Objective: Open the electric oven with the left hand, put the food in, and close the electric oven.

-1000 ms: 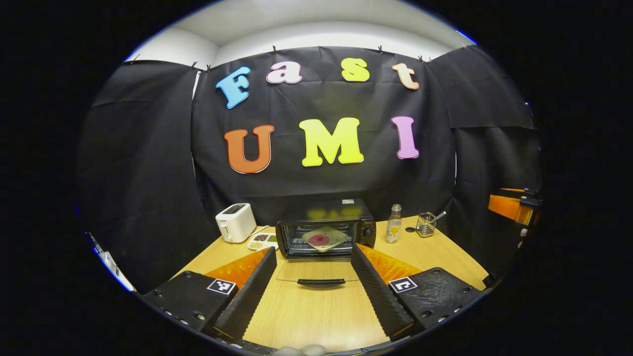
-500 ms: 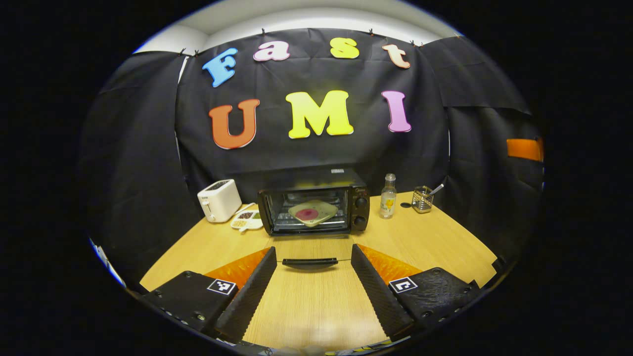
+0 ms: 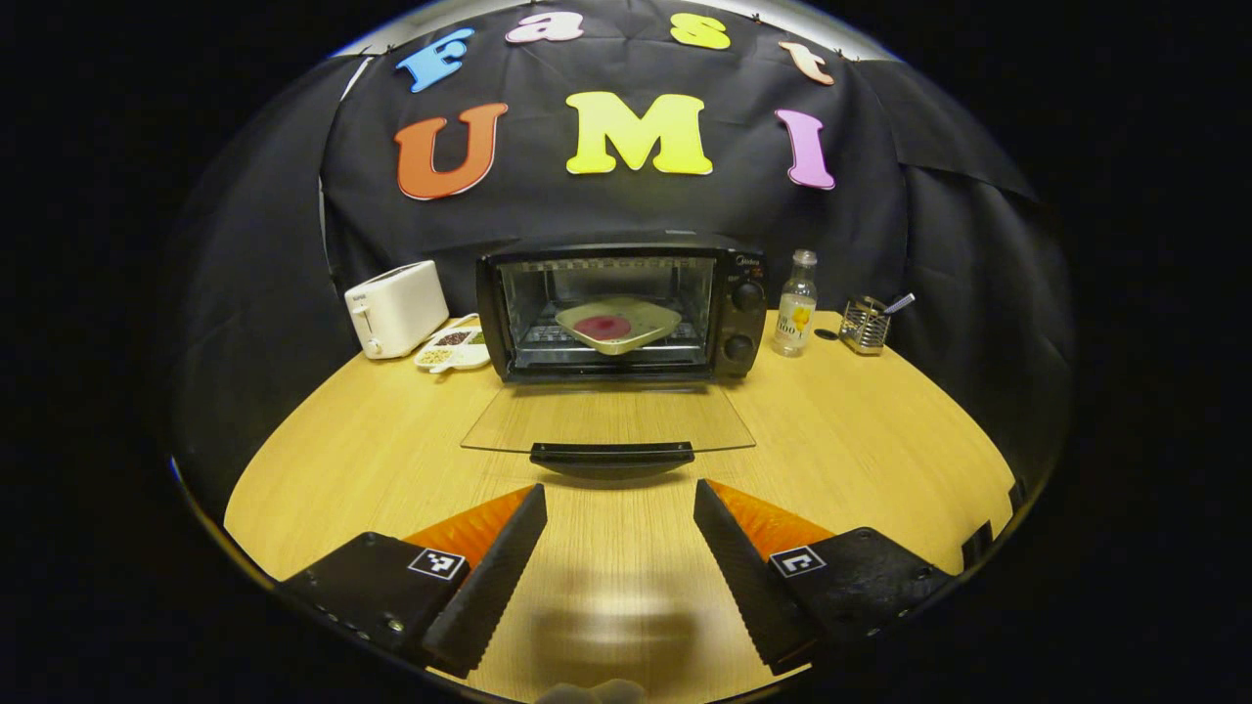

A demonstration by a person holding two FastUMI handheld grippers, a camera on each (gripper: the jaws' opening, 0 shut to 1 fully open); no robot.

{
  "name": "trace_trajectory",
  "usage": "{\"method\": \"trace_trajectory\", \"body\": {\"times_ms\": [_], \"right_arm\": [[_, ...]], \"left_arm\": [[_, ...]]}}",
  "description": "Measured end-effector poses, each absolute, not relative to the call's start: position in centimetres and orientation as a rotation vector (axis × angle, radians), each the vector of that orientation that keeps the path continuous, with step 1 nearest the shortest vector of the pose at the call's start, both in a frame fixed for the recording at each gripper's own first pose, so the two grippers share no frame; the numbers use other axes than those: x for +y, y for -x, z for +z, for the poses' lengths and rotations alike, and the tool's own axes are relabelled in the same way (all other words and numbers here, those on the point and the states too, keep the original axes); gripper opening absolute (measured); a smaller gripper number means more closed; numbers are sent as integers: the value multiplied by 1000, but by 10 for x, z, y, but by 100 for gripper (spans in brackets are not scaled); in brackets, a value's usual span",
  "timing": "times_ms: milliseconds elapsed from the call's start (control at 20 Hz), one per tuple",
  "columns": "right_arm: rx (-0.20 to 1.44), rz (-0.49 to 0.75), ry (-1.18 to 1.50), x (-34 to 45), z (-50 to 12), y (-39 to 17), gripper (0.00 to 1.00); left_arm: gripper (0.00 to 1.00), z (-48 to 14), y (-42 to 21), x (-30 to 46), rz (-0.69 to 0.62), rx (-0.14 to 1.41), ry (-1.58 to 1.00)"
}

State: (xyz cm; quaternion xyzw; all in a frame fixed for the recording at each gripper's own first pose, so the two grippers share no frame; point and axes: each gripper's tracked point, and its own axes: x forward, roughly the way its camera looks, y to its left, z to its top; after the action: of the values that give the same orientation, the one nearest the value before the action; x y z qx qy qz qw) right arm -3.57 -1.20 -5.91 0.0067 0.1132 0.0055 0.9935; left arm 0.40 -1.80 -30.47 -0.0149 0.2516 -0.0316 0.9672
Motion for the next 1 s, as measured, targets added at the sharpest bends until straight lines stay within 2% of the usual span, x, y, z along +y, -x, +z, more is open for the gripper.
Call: {"method": "trace_trajectory", "body": {"times_ms": [100,550,1000], "right_arm": [[249,-24,-23,-14,-64,36,96],[310,-127,-34,-21,-73,39,99],[317,-158,-63,-21,-77,34,99]], "left_arm": [[97,-321,-13,-20,-79,531,31],[97,-370,-59,-19,-94,601,12],[97,-370,-67,-13,-83,630,25]]}}
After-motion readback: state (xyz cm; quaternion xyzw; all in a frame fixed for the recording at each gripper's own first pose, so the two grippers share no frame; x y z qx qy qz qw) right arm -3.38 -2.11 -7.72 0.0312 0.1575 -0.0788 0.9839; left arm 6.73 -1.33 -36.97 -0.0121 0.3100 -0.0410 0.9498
